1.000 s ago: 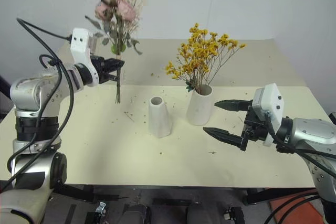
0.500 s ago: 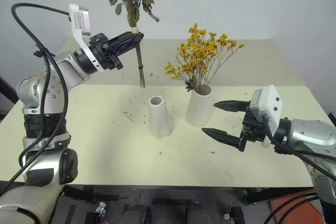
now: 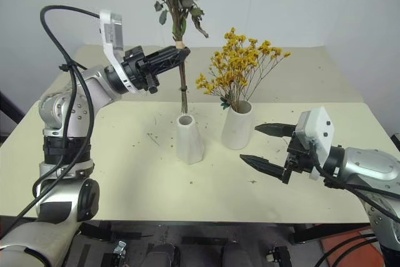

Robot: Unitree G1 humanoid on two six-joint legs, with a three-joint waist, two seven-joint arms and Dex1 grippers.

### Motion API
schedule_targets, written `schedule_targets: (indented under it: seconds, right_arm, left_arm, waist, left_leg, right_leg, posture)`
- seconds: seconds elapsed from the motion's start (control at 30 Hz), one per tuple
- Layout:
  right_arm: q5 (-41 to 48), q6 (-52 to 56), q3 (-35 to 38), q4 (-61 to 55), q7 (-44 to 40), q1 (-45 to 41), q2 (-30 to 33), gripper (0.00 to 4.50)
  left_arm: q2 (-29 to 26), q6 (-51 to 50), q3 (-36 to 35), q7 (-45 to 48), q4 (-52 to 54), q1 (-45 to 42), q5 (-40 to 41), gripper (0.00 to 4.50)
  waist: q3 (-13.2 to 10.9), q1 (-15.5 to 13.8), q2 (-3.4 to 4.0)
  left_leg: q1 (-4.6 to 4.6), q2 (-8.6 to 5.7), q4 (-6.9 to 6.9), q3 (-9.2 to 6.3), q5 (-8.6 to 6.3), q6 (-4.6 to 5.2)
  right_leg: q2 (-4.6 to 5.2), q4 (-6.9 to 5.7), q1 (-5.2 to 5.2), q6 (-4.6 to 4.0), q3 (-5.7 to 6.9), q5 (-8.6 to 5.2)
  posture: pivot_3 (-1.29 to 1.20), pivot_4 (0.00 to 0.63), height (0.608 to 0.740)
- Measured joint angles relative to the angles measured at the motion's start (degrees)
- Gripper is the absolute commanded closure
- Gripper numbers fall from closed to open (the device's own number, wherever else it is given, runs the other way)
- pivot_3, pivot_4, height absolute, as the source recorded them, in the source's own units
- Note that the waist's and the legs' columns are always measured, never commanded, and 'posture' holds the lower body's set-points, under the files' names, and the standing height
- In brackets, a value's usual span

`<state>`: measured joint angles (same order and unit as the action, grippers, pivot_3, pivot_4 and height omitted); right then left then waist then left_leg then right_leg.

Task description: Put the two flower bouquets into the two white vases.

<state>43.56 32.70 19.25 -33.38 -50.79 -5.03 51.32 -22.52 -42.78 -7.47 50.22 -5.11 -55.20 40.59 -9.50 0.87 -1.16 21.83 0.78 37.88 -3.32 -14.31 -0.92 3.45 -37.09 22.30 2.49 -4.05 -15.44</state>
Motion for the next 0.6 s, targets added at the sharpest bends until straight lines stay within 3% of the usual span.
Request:
schedule_targets:
  seconds: [0.6]
  right_arm:
    - [0.56,0.00,1.68,-0.99,0.94,1.54,-0.31,0.00]
  left_arm:
    - [-0.41,5.16,4.37,3.26,1.61,5.92,-4.02,4.37]
  waist:
    - [0.00,-0.04,0.00]
  left_leg:
    - [0.00,0.00,0.00,0.00,0.00,0.00]
  right_leg:
    - [0.00,0.01,-0.01,0.00,0.00,0.00]
  posture:
    - [0.00,0.150,0.740]
